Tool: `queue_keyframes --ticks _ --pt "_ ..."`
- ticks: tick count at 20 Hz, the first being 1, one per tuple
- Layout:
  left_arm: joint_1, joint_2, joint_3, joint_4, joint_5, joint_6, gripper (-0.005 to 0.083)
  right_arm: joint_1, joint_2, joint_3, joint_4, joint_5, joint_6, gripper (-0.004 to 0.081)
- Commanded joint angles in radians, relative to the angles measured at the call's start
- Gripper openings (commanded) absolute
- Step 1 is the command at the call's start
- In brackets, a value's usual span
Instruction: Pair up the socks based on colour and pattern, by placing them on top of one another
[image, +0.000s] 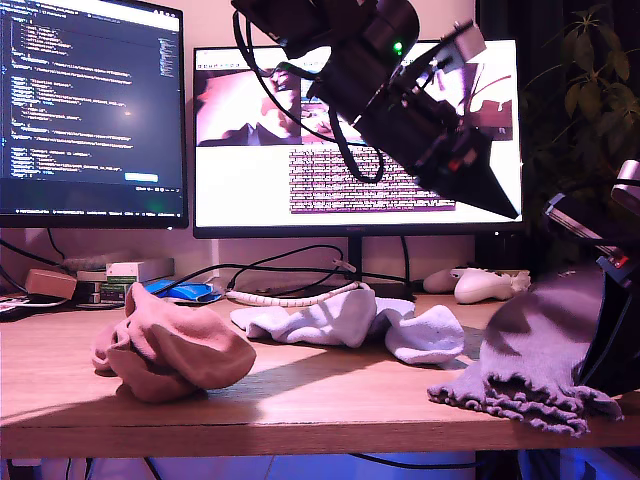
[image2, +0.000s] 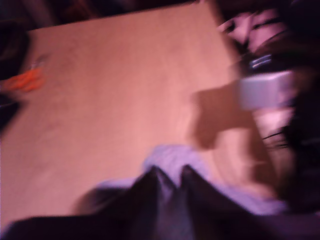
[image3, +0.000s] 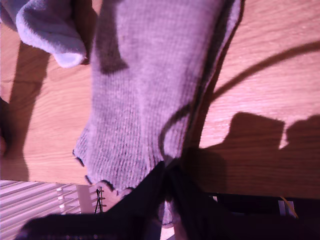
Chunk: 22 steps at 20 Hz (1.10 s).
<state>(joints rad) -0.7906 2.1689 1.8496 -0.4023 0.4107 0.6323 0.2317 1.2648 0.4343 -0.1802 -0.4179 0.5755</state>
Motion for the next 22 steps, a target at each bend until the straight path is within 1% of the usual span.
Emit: queue_keyframes --ticks 1,2,3,5,6,7,8,9,10,12,14,15,20,21,22 --pt "-0.002 0.035 0.035 -0.026 -0.055 -0.002 0.0106 0.009 0.000 -0.011 0.004 0.008 0.000 -0.0013" --pt "-0.002 0.035 0.060 -0.065 -0.077 -0.005 0.0012 0.009 0.000 -0.011 0.010 0.004 0.000 -0.0012" --pt "-0.001 0.035 0.084 -0.114 -0.093 -0.014 -0.0021 0.009 0.000 -0.010 0.023 -0.002 0.000 -0.0013" --pt "0.002 0.028 0.132 -0.213 -0.099 -0.032 -0.0019 0.009 0.000 -0.009 0.051 -0.044 0.001 0.0000" --pt "0.004 0.019 0.150 -0.256 -0.098 -0.034 -0.0019 0.009 0.000 -0.006 0.060 -0.080 0.001 0.0059" --pt "0.007 0.009 0.161 -0.293 -0.098 -0.045 -0.0019 0.009 0.000 -0.002 0.064 -0.103 0.001 0.0154" --pt "0.013 -0.003 0.164 -0.317 -0.098 -0.050 -0.0019 0.009 0.000 0.002 0.068 -0.108 0.000 0.0238" --pt "0.019 -0.018 0.164 -0.333 -0.098 -0.054 -0.0019 0.008 0.000 0.006 0.069 -0.107 -0.006 0.0286" --pt "0.027 -0.031 0.164 -0.346 -0.098 -0.057 -0.0019 0.008 0.000 0.014 0.062 -0.108 -0.022 0.0298" --pt "0.047 -0.051 0.164 -0.370 -0.096 -0.057 -0.0019 0.005 -0.006 0.037 -0.012 -0.134 -0.070 0.0300" --pt "0.073 -0.063 0.164 -0.409 -0.081 -0.066 -0.0019 0.006 -0.026 0.058 -0.079 -0.132 -0.130 0.0300" --pt "0.089 -0.067 0.164 -0.429 -0.070 -0.068 -0.0019 0.005 -0.044 0.064 -0.106 -0.132 -0.139 0.0300" --pt "0.163 -0.075 0.164 -0.505 -0.013 -0.129 -0.0019 -0.007 -0.199 0.072 -0.240 -0.119 -0.225 0.0297" --pt "0.174 -0.075 0.164 -0.526 -0.002 -0.136 -0.0019 -0.007 -0.223 0.072 -0.264 -0.119 -0.238 0.0284" --pt "0.183 -0.075 0.162 -0.546 0.004 -0.136 -0.0019 -0.007 -0.245 0.072 -0.279 -0.117 -0.254 0.0238"
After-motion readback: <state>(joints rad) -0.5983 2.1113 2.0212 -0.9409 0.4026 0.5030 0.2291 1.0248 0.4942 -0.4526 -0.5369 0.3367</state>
